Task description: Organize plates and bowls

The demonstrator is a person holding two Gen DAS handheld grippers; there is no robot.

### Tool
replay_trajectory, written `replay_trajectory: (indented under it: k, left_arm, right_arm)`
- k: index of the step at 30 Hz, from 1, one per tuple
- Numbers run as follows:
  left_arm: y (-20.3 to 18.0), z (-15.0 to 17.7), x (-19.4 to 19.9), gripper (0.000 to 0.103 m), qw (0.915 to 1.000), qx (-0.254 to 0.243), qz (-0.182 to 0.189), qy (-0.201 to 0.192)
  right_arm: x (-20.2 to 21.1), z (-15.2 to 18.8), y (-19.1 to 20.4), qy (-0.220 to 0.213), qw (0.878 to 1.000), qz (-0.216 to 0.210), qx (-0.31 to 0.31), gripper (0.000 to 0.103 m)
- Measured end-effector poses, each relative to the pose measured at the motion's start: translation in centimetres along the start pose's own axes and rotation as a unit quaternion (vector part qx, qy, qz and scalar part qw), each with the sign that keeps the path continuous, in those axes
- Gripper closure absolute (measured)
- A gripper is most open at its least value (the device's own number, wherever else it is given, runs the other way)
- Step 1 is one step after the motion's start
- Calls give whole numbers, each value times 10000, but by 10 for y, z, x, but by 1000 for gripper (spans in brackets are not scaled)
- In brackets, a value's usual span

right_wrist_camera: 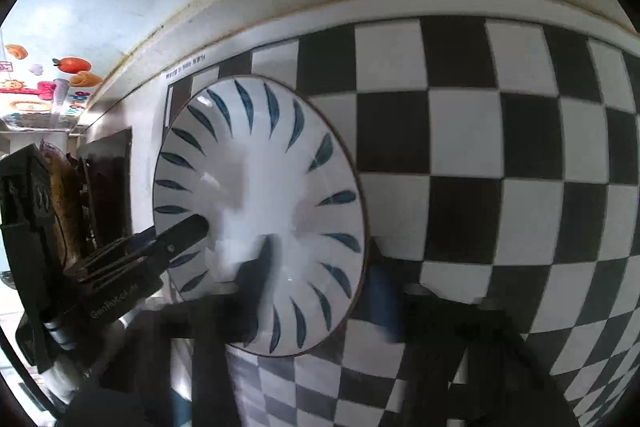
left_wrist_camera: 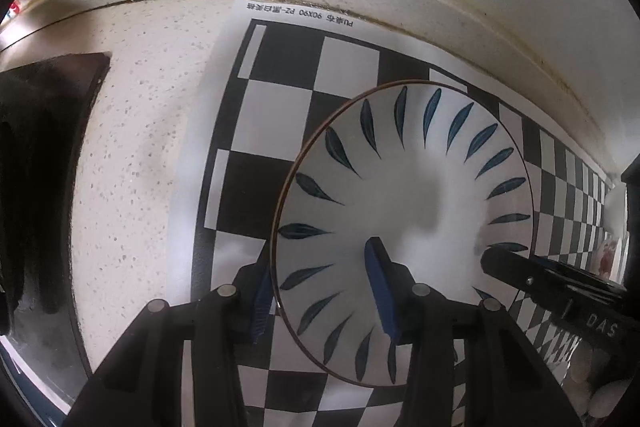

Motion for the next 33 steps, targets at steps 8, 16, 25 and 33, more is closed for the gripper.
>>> replay_trajectory:
  k: [8, 16, 25, 33]
  left_arm:
    - [8, 13, 7, 69, 9999, 71, 115, -108]
    - [-5, 39, 13, 69, 9995, -104, 140, -274]
    - [-39, 52, 22, 69, 9983, -424, 28, -391]
    - [-68, 69, 32, 69, 9961, -697, -2, -541]
  right_arm:
    - [4, 4, -14, -58, 10000, 49, -18, 86]
    - [17, 21, -30, -232, 9997, 27, -15, 86]
    - [37, 44, -44, -451, 9988, 189, 62, 86]
    - [60, 67, -55, -726, 9973, 146, 21, 87]
Point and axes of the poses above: each gripper's, at about its wrist camera, not at the fingertips, and x roughly against the way its jaws point, y to its left, z to its underside, the point moved 2 cm from there along -x, roughly the way its jaws point, and after that the axes turned 10 degrees about y, right-handed, at the moved point
